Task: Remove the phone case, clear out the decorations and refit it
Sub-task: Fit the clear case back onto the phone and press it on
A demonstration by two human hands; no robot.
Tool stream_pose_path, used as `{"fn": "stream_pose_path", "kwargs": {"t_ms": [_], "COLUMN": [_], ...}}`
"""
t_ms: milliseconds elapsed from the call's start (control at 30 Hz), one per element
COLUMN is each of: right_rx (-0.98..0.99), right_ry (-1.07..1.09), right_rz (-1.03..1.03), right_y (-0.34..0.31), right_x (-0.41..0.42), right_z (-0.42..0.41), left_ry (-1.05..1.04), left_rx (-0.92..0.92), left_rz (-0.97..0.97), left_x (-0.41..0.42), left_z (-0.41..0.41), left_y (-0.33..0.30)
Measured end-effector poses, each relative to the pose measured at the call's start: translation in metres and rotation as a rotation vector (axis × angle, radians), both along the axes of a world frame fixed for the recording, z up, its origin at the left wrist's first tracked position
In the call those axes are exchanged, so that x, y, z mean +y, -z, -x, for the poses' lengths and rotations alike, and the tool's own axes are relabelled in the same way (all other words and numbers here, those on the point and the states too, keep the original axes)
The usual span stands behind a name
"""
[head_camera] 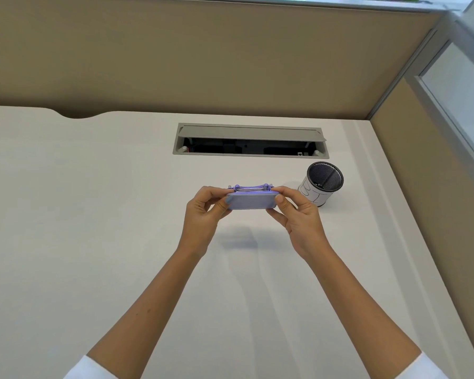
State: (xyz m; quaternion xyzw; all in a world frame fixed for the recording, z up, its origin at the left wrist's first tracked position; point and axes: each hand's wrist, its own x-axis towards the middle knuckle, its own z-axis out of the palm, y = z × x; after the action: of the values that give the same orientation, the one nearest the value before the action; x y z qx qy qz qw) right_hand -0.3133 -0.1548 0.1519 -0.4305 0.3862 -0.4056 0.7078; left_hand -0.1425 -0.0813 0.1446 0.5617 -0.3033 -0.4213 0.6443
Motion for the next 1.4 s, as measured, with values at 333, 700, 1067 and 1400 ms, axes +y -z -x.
{"fn": "stream_pose_path", "kwargs": {"t_ms": [333, 700, 1067, 1400], "right_rx": [0.029, 0.141, 0.248, 0.217], "right_ry": [0.043, -0.052, 0.026, 0.008], "right_rz": [0.029, 0.094, 0.165, -0.206], "right_y": [0.0, 0.005, 0.003, -0.004], "right_x": [-0.003, 0.004, 0.007, -0.006], "right_z": [-0.004, -0.006, -0.012, -0.004], "left_ry": [-0.005, 0.039, -0.061, 0.152], "left_rx": [-0.028, -0.349, -0.399, -0.115], "left_rz": [0.014, 0.025, 0.006, -0.217], "left_x": [-0.001, -0.002, -0.005, -0.007], "left_z": [-0.001, 0.008, 0.017, -0.007], "left_y": [0.0, -0.001, 0.0, 0.0]}}
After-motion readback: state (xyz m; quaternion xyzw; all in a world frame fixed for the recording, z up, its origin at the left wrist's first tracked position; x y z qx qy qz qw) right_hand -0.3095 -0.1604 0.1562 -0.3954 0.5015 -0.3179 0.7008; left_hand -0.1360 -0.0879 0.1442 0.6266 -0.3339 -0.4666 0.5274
